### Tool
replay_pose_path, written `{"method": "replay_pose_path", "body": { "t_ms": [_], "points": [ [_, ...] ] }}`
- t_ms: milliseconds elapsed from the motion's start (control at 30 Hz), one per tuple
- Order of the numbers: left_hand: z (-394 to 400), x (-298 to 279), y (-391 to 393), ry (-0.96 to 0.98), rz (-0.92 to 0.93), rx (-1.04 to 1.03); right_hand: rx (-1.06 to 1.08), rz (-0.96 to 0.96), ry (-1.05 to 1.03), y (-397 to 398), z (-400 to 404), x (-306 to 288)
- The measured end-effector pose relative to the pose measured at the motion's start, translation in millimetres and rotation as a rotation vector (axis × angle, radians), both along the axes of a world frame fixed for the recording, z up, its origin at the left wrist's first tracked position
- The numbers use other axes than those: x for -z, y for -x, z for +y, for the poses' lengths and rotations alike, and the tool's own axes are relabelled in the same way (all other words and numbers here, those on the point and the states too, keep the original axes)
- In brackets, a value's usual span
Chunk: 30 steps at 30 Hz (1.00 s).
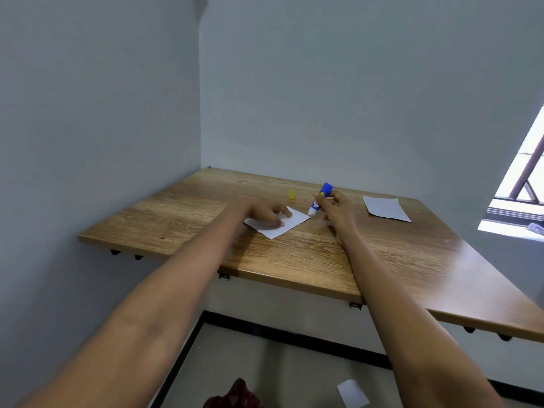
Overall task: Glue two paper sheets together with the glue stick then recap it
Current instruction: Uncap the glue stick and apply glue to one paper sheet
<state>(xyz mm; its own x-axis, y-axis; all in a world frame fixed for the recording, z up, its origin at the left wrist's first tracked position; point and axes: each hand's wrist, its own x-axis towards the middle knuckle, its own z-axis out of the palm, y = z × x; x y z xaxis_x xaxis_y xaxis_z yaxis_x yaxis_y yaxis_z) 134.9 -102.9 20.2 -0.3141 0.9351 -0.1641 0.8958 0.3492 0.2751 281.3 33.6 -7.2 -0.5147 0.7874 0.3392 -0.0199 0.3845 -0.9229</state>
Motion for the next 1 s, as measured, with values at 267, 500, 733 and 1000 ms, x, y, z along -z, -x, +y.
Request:
{"method": "replay_pose_path", "body": {
  "t_ms": [267, 500, 733, 1000],
  "points": [
    [27.8, 6.5, -6.9, -0.013, 0.214, -0.086, 0.065, -0.001, -0.019, 14.7, 8.1, -1.9],
    [32.4, 1.6, 2.2, 0.026, 0.203, -0.027, 0.059, -0.042, -0.046, 42.1, 15.9, 0.1],
    [31.1, 4.3, 6.4, 0.012, 0.215, -0.032, 0.078, -0.125, -0.054, 58.5, 25.7, 2.0],
    [32.0, 12.2, 10.6, -0.037, 0.165, -0.110, 0.068, -0.146, -0.048, 49.0, 18.9, 0.9]
  ]
}}
